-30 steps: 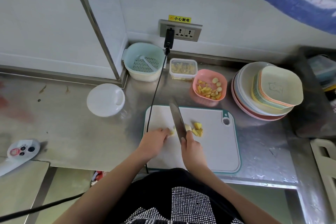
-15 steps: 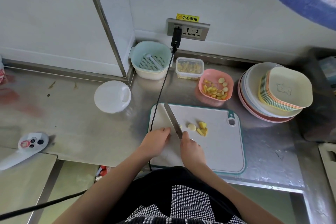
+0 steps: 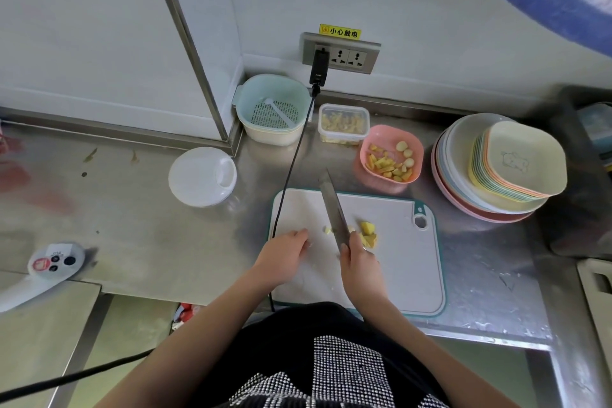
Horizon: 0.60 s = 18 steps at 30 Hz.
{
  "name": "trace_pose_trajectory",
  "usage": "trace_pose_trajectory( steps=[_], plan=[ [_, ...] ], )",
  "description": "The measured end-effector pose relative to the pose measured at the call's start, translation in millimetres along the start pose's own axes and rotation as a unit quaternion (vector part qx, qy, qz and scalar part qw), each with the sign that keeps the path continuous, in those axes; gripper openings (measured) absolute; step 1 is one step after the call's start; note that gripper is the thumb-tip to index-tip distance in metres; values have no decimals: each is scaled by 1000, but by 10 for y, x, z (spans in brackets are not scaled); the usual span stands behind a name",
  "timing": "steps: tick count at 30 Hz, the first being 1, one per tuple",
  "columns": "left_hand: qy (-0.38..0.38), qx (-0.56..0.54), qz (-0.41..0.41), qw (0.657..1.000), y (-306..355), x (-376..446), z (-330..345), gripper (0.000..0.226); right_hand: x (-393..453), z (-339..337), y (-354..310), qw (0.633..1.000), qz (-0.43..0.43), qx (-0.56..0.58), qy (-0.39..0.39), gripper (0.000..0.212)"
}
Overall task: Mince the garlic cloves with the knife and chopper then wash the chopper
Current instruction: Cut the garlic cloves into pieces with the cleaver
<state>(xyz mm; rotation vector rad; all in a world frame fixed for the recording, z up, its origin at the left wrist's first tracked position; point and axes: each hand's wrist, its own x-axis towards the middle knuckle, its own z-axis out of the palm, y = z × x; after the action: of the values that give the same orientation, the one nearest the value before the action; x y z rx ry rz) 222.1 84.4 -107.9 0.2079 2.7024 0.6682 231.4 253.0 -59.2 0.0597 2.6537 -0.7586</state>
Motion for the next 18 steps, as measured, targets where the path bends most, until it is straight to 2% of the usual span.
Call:
trace_pose_trajectory(
  steps=[5,7,9,11,13,14,16,18],
  plan=[
    [6,-25,-3,1000,16,-7,-15,13,41,40,20,1000,-3,-5,-3,18],
    [8,-35,-10,999,14,0,-4,15,25,9,33,999,-16,32,18,14],
    [42,-100,-42,993,40,23,3,18,30,-104,43,989,-4,143,40,10],
    [84,-241,-91,963,122,74,-47,19,63,-249,51,950,50,308,17,10],
    [97,-414,-148,893,281,160,-179,21,80,-370,46,886,105,449,-44,12],
    [89,-506,-176,839,363,215,-247,23,81,-413,42,863,121,485,-70,14],
    [47,-660,-221,717,518,303,-369,27,85,-442,47,845,127,508,-106,19],
    [-17,-752,-249,610,621,318,-452,33,89,-437,57,842,119,510,-128,15]
  ],
)
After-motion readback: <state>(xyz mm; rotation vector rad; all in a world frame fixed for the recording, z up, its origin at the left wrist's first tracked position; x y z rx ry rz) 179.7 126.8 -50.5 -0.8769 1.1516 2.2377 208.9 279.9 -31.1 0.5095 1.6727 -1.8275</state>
